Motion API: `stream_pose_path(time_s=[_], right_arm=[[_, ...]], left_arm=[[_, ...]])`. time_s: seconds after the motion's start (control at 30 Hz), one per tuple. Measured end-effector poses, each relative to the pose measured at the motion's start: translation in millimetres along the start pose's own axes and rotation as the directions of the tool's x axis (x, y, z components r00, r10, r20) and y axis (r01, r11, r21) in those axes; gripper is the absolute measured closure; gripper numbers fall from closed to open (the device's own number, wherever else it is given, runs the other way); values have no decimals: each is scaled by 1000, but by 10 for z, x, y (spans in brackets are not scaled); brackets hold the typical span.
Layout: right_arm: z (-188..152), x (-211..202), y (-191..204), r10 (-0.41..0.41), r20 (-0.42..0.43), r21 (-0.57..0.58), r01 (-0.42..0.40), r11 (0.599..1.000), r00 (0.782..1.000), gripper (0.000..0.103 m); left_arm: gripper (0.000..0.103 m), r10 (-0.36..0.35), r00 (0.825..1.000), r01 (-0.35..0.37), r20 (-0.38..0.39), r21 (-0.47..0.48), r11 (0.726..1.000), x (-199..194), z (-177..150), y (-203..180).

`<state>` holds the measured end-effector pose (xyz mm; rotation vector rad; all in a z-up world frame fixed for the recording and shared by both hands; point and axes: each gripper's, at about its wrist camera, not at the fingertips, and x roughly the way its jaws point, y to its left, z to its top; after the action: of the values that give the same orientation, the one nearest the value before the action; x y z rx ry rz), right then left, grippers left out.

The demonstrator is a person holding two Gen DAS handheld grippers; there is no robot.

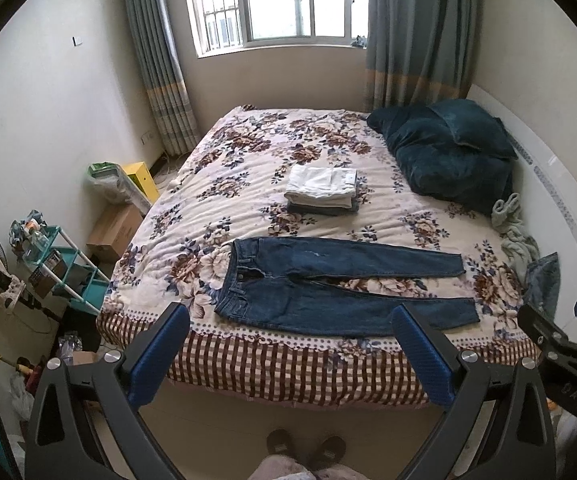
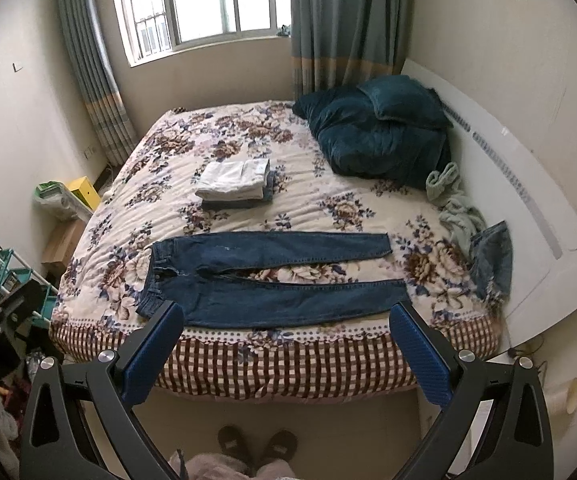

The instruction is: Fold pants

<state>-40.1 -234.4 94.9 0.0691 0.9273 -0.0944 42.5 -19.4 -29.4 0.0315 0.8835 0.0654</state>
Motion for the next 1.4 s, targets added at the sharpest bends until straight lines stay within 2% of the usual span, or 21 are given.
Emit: stream_pose_path(time_s=[0.17, 0.43, 0.73, 0.93, 1.03, 1.07, 1.1, 1.2, 1.23, 1.33, 1.4], right_arm=[[98, 630, -97, -11, -62, 40, 14, 999, 998, 0], [380, 1893, -150, -88, -160, 50, 97, 994, 983, 0], [1040, 3618, -63, -123, -306, 88, 157, 984, 944, 0], [1494, 4939, 33, -143, -383, 61, 179, 982, 913, 0], [1602, 5755, 71, -183, -458, -26, 193, 981, 870, 0], [1597, 5901, 67, -188, -479, -38, 194, 980, 857, 0], [1600, 6210, 35, -181, -523, -43, 186, 982, 833, 0], [1622, 6905, -55, -165, -595, -59, 162, 985, 787, 0], [1577, 7004, -79, -172, -606, -74, 161, 984, 776, 0], [1543, 7653, -98, -209, -641, -156, 141, 978, 739, 0], [1492, 8152, -74, -246, -667, -238, 111, 965, 703, 0]], left_arm=[[0, 34, 997, -34, -62, 13, 999, 530, 94, -82], [0, 41, 979, -28, -201, 64, 998, 1754, 437, -239], [0, -5, 936, 45, -352, 106, 993, 3380, 1039, -368], [0, 12, 905, 60, -425, 154, 986, 4514, 1367, -517], [0, 42, 887, 44, -459, 176, 983, 5095, 1453, -562], [0, 49, 878, 43, -477, 180, 983, 5281, 1461, -580], [0, 57, 862, 45, -503, 187, 981, 5548, 1467, -613], [0, 77, 824, 66, -561, 230, 971, 6093, 1398, -733], [0, 79, 812, 82, -578, 247, 965, 6265, 1360, -789], [1, 90, 769, 167, -633, 335, 927, 6801, 1177, -1073], [2, 106, 741, 236, -663, 405, 883, 7191, 1029, -1298]])
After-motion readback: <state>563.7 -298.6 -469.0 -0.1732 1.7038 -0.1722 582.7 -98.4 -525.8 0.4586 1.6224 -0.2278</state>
